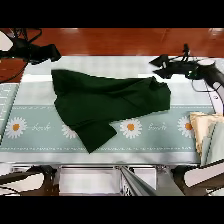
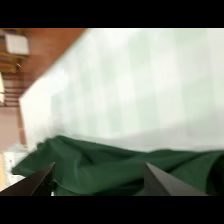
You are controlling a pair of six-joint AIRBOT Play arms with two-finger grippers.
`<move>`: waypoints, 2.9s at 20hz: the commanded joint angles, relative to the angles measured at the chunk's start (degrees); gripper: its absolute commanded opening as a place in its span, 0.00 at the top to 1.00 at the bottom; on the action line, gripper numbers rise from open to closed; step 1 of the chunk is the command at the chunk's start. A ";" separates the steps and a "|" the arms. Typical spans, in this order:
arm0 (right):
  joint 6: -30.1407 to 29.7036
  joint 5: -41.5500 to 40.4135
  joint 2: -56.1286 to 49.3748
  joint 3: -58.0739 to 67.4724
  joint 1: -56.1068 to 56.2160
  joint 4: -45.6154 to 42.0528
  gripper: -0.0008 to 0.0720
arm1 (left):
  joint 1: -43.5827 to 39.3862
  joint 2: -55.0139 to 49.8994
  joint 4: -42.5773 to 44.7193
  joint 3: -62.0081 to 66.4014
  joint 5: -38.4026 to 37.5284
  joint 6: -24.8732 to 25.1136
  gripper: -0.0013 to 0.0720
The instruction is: Fold the shirts.
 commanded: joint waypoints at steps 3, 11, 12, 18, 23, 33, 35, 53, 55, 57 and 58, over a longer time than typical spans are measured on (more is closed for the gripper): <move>3.80 19.26 7.32 5.22 -15.78 -17.27 0.13 | 12.70 0.39 -1.42 -5.20 -19.65 0.68 0.03; -0.63 6.69 35.30 -39.54 -21.49 -24.92 0.13 | 18.69 13.20 -24.76 -48.65 -7.93 7.52 0.03; -1.70 6.73 36.44 -42.18 -21.49 -23.08 0.13 | 18.69 13.57 -30.03 -51.45 -7.50 10.49 0.03; -2.56 7.48 37.13 -45.42 -21.49 -21.88 0.13 | 16.15 13.42 -37.46 -59.12 -6.38 15.47 0.03; -0.90 7.28 37.13 -45.42 -21.27 -22.91 0.13 | 4.48 12.48 -41.99 -58.88 9.05 18.38 0.20; 8.24 0.31 15.65 -31.61 -10.32 -26.08 0.13 | 2.60 11.21 -42.62 -45.20 4.37 21.03 0.95; 10.95 0.76 10.54 -27.41 -8.04 -26.47 0.13 | 2.60 11.21 -42.62 -44.92 4.37 21.03 0.95; 13.60 23.12 46.03 29.51 -0.24 -47.36 0.97 | 13.79 19.47 -28.17 33.24 -13.51 7.23 0.96; 13.81 24.74 53.68 29.51 -0.24 -47.54 0.97 | 14.99 25.18 -22.56 35.78 -16.48 7.61 0.96; 14.88 26.80 59.76 29.51 -0.24 -49.20 0.97 | 15.02 32.30 -14.60 34.64 -18.45 7.67 0.96; 15.54 27.56 62.10 29.51 -0.24 -50.71 0.97 | 14.49 35.60 -11.91 33.62 -18.82 7.67 0.96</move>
